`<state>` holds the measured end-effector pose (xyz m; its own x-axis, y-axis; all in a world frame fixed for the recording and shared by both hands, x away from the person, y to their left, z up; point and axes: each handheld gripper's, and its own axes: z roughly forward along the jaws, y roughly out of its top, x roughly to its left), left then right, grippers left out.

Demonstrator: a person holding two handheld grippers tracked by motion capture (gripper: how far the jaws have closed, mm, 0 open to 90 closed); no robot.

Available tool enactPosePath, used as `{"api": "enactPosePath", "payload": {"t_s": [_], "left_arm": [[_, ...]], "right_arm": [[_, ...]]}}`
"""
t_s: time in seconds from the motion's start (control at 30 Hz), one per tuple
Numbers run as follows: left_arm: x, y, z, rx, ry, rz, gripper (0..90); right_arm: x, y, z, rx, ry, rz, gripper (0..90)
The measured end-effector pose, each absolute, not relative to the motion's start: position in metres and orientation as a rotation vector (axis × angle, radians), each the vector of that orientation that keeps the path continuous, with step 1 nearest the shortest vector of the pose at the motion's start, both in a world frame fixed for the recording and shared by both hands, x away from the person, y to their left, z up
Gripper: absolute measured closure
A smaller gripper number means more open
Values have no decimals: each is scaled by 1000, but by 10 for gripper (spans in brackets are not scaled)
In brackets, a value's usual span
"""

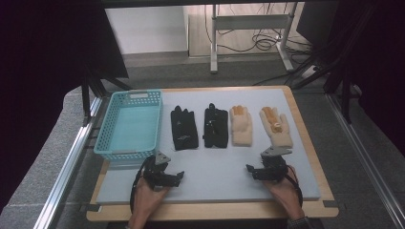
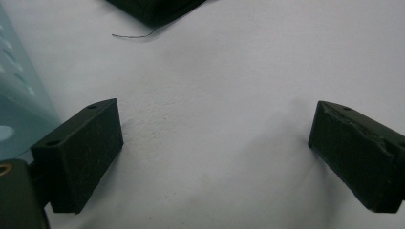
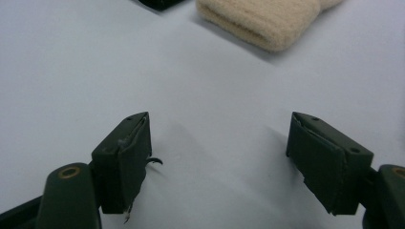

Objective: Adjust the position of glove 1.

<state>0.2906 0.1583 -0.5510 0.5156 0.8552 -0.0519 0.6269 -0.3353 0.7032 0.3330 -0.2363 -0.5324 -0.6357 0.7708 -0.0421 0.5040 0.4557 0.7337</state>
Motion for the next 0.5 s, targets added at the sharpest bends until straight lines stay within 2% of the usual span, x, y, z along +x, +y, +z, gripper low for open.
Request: {"api": "enactPosePath", "payload": {"t_s": [0.5], "left_arm": [[290, 158, -551, 2077, 1204, 433, 49]], "right_arm": [[332, -234, -532, 1082, 2346, 980, 202]]}}
